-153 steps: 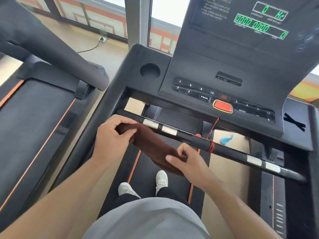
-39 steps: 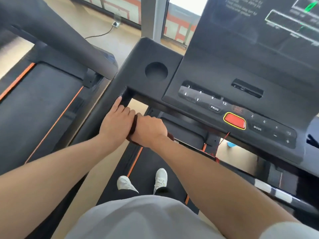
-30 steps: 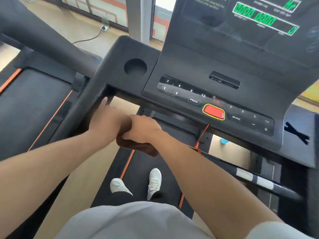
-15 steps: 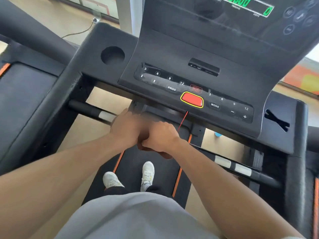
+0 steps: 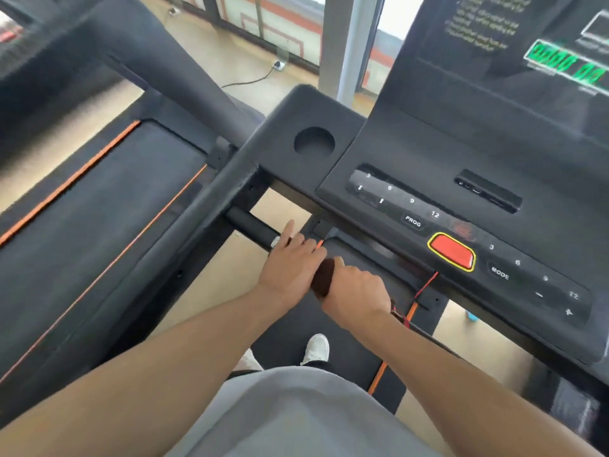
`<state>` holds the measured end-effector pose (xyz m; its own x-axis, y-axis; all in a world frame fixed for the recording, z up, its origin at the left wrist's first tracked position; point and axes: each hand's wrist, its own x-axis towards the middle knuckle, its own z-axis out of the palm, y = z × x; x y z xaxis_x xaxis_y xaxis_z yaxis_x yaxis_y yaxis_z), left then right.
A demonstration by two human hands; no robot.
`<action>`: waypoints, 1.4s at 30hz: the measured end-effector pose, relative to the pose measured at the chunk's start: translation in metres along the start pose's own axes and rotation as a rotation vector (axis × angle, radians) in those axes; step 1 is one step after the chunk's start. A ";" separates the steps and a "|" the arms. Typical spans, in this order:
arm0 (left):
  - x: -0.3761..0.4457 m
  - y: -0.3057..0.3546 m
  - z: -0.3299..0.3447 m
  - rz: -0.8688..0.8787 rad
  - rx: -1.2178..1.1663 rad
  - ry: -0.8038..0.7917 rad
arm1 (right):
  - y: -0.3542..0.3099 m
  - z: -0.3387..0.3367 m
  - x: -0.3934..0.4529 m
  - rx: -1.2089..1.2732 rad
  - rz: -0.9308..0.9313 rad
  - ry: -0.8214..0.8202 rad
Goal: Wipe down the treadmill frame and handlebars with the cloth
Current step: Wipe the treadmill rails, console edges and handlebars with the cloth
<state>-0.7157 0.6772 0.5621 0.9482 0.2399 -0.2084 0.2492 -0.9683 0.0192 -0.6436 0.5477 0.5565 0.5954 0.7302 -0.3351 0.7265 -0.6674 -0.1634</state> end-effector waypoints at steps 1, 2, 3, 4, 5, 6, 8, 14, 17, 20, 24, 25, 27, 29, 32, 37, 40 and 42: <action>0.000 -0.009 -0.001 -0.017 0.016 -0.009 | -0.006 -0.001 0.005 0.007 -0.011 0.010; 0.000 -0.017 -0.002 -0.031 0.023 -0.023 | -0.012 -0.001 0.010 0.013 -0.021 0.017; 0.001 -0.024 -0.004 -0.038 0.026 -0.030 | -0.018 -0.002 0.014 0.020 -0.031 0.021; 0.001 -0.030 -0.005 -0.042 0.032 -0.032 | -0.024 -0.002 0.019 0.026 -0.043 0.026; 0.002 -0.036 -0.006 -0.047 0.039 -0.027 | -0.031 -0.003 0.025 0.030 -0.056 0.030; 0.002 -0.042 -0.005 -0.058 0.044 -0.019 | -0.038 -0.005 0.030 0.031 -0.070 0.032; 0.002 -0.055 -0.004 -0.089 0.062 0.001 | -0.053 -0.010 0.041 0.030 -0.095 0.016; -0.003 -0.078 -0.005 -0.190 0.131 0.008 | -0.088 -0.018 0.067 0.084 -0.156 0.027; -0.014 -0.082 -0.005 -0.205 0.112 0.049 | -0.092 -0.022 0.071 0.181 -0.171 0.044; -0.026 -0.079 0.000 -0.262 -0.079 0.129 | -0.086 -0.025 0.066 0.280 -0.181 0.072; -0.058 -0.068 0.010 -0.398 -0.781 0.429 | -0.077 -0.017 0.051 0.370 -0.298 0.246; -0.067 -0.062 0.004 -0.487 -1.011 0.451 | -0.076 -0.016 0.047 0.389 -0.361 0.285; -0.083 -0.054 -0.008 -0.688 -1.493 0.428 | -0.082 -0.015 0.039 0.477 -0.510 0.307; -0.101 -0.055 -0.013 -0.741 -2.069 0.310 | -0.091 -0.015 0.029 0.669 -0.604 0.235; -0.137 -0.070 -0.019 -0.528 -2.517 0.176 | -0.105 -0.017 0.011 0.770 -0.614 -0.025; -0.189 -0.077 -0.004 -0.949 -2.479 0.268 | -0.145 -0.010 -0.010 1.044 -0.535 -0.400; -0.214 -0.072 0.005 -1.009 -2.392 0.490 | -0.167 0.005 -0.005 1.121 -0.252 -0.328; -0.231 -0.073 0.005 -0.965 -2.385 0.541 | -0.174 0.017 0.003 1.074 -0.193 -0.567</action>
<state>-0.9538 0.6925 0.6034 0.3993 0.6364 -0.6600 -0.2428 0.7676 0.5932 -0.7743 0.6639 0.5684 0.0814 0.8423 -0.5328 -0.0240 -0.5327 -0.8460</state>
